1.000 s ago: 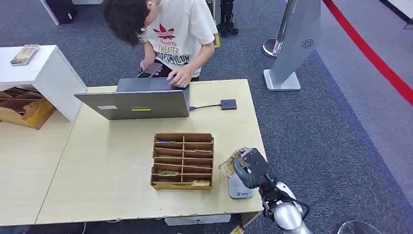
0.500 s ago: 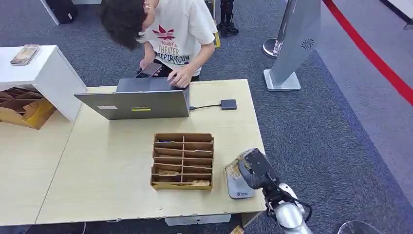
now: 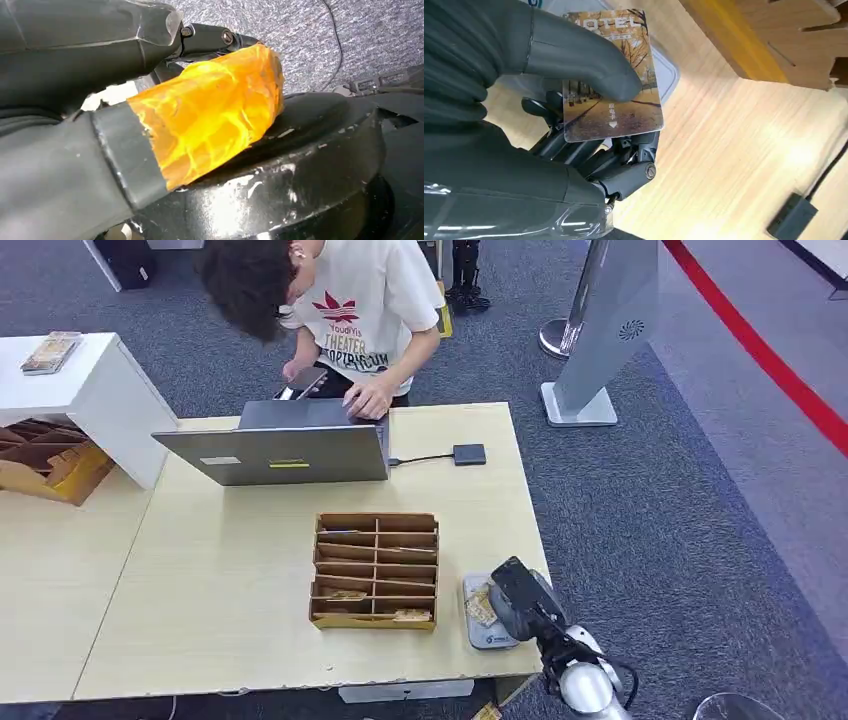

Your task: Pass the card to the sensor for recognition and then transmit it.

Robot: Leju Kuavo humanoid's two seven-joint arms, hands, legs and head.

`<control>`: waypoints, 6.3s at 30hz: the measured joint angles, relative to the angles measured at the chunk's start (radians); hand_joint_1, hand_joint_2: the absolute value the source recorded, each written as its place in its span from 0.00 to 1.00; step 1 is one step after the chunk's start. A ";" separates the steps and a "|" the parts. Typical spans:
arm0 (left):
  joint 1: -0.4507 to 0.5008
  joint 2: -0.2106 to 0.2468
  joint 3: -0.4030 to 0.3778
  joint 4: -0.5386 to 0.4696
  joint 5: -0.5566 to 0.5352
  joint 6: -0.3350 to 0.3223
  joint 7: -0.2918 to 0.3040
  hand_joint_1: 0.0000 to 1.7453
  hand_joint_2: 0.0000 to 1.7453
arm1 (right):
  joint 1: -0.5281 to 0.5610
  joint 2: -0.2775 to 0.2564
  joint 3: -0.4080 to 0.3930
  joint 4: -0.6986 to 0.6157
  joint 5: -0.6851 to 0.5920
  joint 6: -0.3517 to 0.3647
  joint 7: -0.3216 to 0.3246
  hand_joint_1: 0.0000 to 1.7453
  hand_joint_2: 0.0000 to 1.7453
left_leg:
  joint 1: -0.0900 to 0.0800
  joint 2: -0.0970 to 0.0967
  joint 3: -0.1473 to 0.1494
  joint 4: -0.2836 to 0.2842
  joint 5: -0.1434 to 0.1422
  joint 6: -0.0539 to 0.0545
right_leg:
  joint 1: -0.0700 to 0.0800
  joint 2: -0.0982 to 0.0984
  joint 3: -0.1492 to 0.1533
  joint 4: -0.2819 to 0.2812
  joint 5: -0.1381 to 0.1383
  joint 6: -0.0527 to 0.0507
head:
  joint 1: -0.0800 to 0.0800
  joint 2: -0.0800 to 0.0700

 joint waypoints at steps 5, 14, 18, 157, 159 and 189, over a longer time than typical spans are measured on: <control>0.000 0.000 0.000 0.000 0.000 -0.001 0.001 0.00 0.00 | -0.004 0.000 -0.004 0.024 0.010 0.002 0.005 1.00 1.00 | 0.000 0.000 0.000 0.000 0.000 0.000 | 0.000 0.000 0.000 0.000 0.000 0.000 | 0.000 0.000; -0.001 0.000 0.000 0.000 0.003 -0.002 0.002 0.00 0.00 | -0.023 0.000 -0.009 0.062 0.022 0.004 0.007 1.00 1.00 | 0.000 0.000 0.001 0.000 0.000 0.000 | 0.000 0.000 0.001 0.000 0.000 0.000 | 0.000 0.000; -0.001 0.000 0.000 0.000 0.006 -0.002 0.003 0.00 0.00 | -0.028 0.002 -0.011 0.074 0.024 0.006 0.007 1.00 1.00 | 0.000 0.000 0.001 0.000 0.000 0.000 | 0.000 0.000 0.001 0.000 0.000 0.000 | 0.000 0.000; 0.001 -0.006 0.000 0.010 0.078 -0.008 -0.016 0.00 0.00 | 0.004 0.102 0.035 -0.415 0.129 -0.216 -0.126 1.00 1.00 | 0.000 0.000 0.005 0.000 0.000 0.000 | 0.000 0.001 0.004 0.000 0.000 0.000 | 0.000 0.000; 0.001 -0.006 0.000 0.010 0.077 -0.009 -0.016 0.00 0.00 | 0.003 0.102 0.055 -0.434 0.132 -0.207 -0.133 1.00 1.00 | 0.000 0.000 0.005 0.000 0.000 0.000 | 0.000 0.001 0.004 0.000 0.000 0.000 | 0.000 0.000; -0.022 -0.003 -0.048 0.010 -0.033 -0.028 0.022 0.00 0.00 | -0.492 0.160 0.320 -0.204 0.341 -0.093 -0.065 1.00 1.00 | 0.000 -0.001 0.004 0.000 0.003 0.000 | 0.000 0.000 0.004 0.001 0.002 -0.001 | 0.000 0.000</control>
